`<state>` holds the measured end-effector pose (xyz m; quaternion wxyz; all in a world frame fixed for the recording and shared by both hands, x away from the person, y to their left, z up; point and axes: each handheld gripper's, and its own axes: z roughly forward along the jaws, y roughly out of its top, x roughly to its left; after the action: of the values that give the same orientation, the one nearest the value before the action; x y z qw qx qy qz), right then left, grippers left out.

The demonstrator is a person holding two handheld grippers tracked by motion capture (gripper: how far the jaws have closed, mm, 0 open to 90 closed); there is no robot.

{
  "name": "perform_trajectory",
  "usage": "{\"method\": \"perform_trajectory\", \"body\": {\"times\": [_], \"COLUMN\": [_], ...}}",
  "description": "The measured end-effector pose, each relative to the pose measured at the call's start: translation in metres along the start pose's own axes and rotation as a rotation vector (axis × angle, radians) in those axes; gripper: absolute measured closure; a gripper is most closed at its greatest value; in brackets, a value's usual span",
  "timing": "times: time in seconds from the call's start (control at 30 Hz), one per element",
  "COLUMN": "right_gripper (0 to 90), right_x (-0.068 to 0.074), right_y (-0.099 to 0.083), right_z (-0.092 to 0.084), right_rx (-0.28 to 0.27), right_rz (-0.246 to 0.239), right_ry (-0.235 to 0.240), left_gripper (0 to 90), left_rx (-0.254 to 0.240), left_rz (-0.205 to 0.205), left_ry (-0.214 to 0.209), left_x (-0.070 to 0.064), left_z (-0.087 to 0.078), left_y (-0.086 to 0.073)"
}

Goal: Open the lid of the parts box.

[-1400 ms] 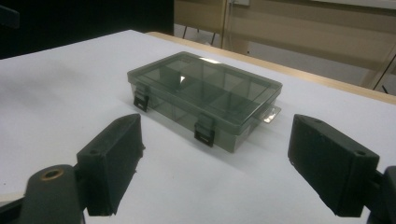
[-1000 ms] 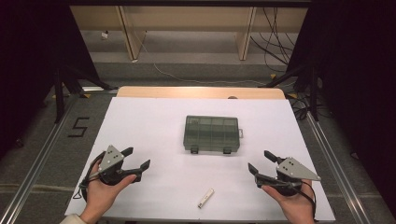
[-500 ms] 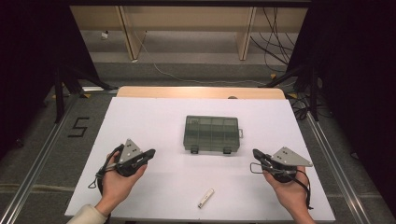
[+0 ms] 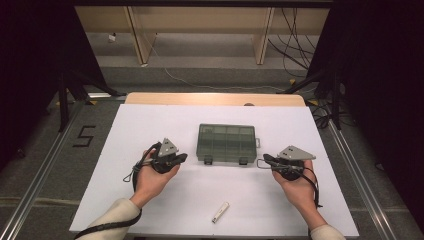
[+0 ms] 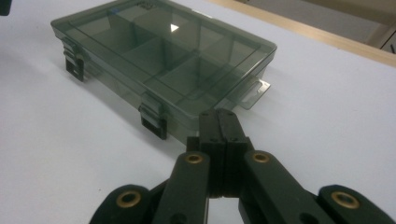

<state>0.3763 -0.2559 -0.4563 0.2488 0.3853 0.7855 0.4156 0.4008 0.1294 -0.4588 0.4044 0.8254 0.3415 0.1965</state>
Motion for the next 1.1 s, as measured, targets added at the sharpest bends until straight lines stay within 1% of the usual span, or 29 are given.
{"method": "perform_trajectory", "body": {"times": [0.03, 0.07, 0.1, 0.13, 0.17, 0.2, 0.27, 0.33, 0.37, 0.4, 0.47, 0.5, 0.53, 0.57, 0.6, 0.63, 0.73, 0.77, 0.83, 0.87, 0.93, 0.97, 1.0, 1.03, 1.07, 1.1], "right_gripper": [90.0, 90.0, 90.0, 90.0, 90.0, 90.0, 90.0, 90.0, 90.0, 90.0, 90.0, 90.0, 90.0, 90.0, 90.0, 90.0, 90.0, 90.0, 90.0, 90.0, 90.0, 90.0, 90.0, 90.0, 90.0, 90.0], "right_x": [0.000, 0.000, 0.000, 0.000, 0.000, -0.001, -0.003, -0.005, -0.006, -0.007, -0.007, -0.007, -0.007, -0.007, -0.007, -0.007, -0.006, -0.006, -0.006, -0.006, -0.006, -0.006, -0.006, -0.004, -0.004, -0.005], "right_y": [0.000, 0.000, 0.000, 0.000, -0.001, -0.001, -0.001, -0.002, -0.003, -0.004, -0.005, -0.005, -0.006, -0.006, -0.006, -0.006, -0.006, -0.007, -0.007, -0.008, -0.008, -0.008, -0.008, -0.008, -0.007, -0.008], "right_z": [0.000, 0.007, 0.007, 0.010, 0.014, 0.017, 0.020, 0.023, 0.025, 0.026, 0.027, 0.027, 0.027, 0.027, 0.028, 0.028, 0.029, 0.029, 0.030, 0.031, 0.031, 0.032, 0.032, 0.032, 0.032, 0.033], "right_rx": [0.000, 0.024, 0.024, 0.030, 0.053, 0.058, 0.068, 0.076, 0.080, 0.090, 0.101, 0.101, 0.103, 0.104, 0.105, 0.105, 0.112, 0.117, 0.124, 0.126, 0.127, 0.123, 0.126, 0.136, 0.134, 0.130], "right_rz": [0.000, 0.004, 0.004, -0.003, 0.004, 0.003, 0.013, 0.018, 0.012, 0.009, 0.017, 0.017, 0.015, 0.014, 0.015, 0.011, 0.010, 0.007, 0.002, -0.003, -0.003, -0.025, -0.022, -0.007, -0.004, -0.027], "right_ry": [0.000, 0.015, 0.015, 0.019, 0.031, 0.037, 0.041, 0.041, 0.042, 0.045, 0.047, 0.047, 0.047, 0.048, 0.051, 0.059, 0.067, 0.067, 0.064, 0.064, 0.063, 0.065, 0.064, 0.068, 0.066, 0.065], "left_gripper": [89.7, 89.7, 89.7, 89.7, 89.7, 89.7, 89.7, 89.7, 89.7, 89.7, 89.7, 89.7, 89.7, 89.7, 89.7, 89.7, 89.7, 89.7, 89.7, 89.7, 89.7, 89.7, 89.7, 89.7, 89.7, 89.7], "left_rx": [0.000, 0.018, 0.018, 0.019, 0.023, 0.028, 0.041, 0.055, 0.055, 0.049, 0.047, 0.047, 0.056, 0.053, 0.068, 0.068, 0.062, 0.074, 0.069, 0.080, 0.074, 0.079, 0.075, 0.076, 0.069, 0.063], "left_rz": [0.000, -0.001, -0.001, -0.002, -0.002, 0.002, 0.001, 0.035, 0.035, 0.017, 0.034, 0.034, 0.025, 0.028, 0.036, 0.033, 0.030, 0.047, 0.044, 0.016, 0.015, 0.017, 0.014, 0.020, 0.032, 0.022], "left_ry": [0.000, -0.007, -0.007, -0.005, -0.008, -0.006, 0.007, 0.019, 0.019, 0.024, 0.026, 0.026, 0.028, 0.029, 0.033, 0.043, 0.038, 0.040, 0.041, 0.042, 0.039, 0.035, 0.037, 0.038, 0.035, 0.038], "left_x": [0.000, 0.000, 0.000, 0.000, 0.000, -0.001, -0.001, 0.001, 0.001, 0.000, 0.001, 0.001, 0.000, 0.002, 0.004, 0.005, 0.005, 0.005, 0.004, 0.003, 0.003, 0.003, 0.003, 0.003, 0.004, 0.002], "left_z": [0.000, 0.006, 0.006, 0.010, 0.013, 0.019, 0.024, 0.027, 0.027, 0.030, 0.036, 0.036, 0.037, 0.038, 0.037, 0.037, 0.038, 0.038, 0.039, 0.040, 0.041, 0.041, 0.041, 0.041, 0.041, 0.042], "left_y": [0.000, 0.002, 0.002, 0.003, 0.004, 0.004, 0.005, 0.006, 0.006, 0.005, 0.005, 0.005, 0.004, 0.004, 0.004, 0.004, 0.003, 0.003, 0.003, 0.001, 0.001, 0.002, 0.002, 0.002, 0.002, 0.002]}}
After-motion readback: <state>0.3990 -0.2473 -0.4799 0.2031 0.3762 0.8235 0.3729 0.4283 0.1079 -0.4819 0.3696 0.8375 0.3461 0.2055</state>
